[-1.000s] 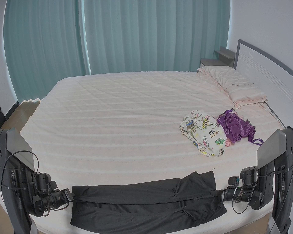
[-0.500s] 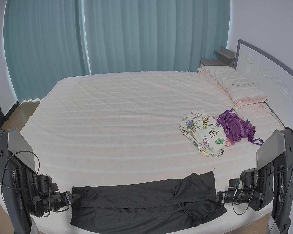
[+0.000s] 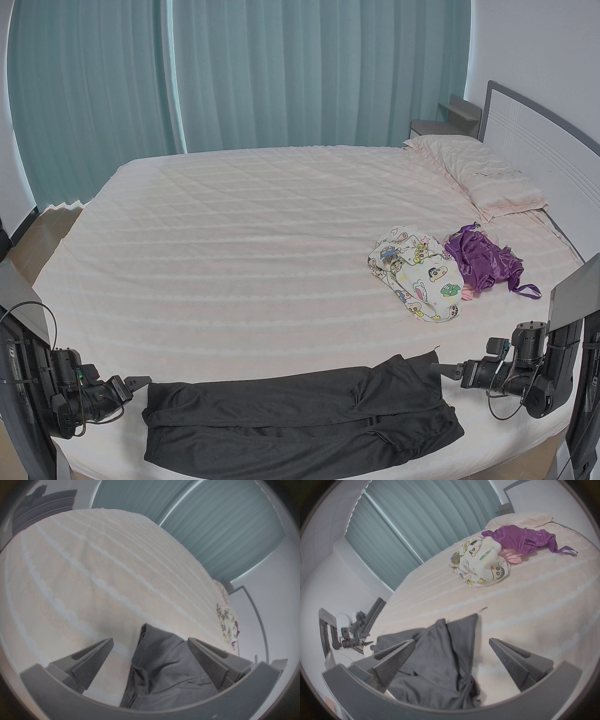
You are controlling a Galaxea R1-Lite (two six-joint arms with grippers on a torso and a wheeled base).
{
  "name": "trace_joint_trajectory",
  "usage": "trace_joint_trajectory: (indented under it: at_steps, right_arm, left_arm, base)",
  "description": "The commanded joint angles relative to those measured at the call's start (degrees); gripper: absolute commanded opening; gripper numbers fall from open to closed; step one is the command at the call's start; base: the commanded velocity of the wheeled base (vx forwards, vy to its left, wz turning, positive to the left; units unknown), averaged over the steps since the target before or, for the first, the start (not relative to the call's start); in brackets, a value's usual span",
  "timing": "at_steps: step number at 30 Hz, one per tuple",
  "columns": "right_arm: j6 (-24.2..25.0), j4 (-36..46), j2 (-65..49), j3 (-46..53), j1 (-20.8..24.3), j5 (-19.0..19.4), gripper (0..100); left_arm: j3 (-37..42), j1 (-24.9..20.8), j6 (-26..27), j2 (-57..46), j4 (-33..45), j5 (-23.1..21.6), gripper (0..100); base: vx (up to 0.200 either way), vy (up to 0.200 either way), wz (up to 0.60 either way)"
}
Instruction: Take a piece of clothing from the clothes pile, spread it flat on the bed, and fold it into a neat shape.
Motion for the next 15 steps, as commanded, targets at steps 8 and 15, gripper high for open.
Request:
trace_joint_trajectory:
  at_steps: [8,15]
  right_arm:
    - [11.8,0.1,4.3,-7.6,7.7,-0.1,100]
    - [11.8,0.2,7.4,-10.3,8.8,-0.2,100]
  left_arm:
    - [-0.9,-4.7,-13.5,-8.4,-1.1,-2.1,100]
    - [-0.9,-5.3,-14.8,-4.0,-1.1,-2.2,100]
  base:
    - [-0.1,0.0,0.0]
    - [-0.143,0.0,0.0]
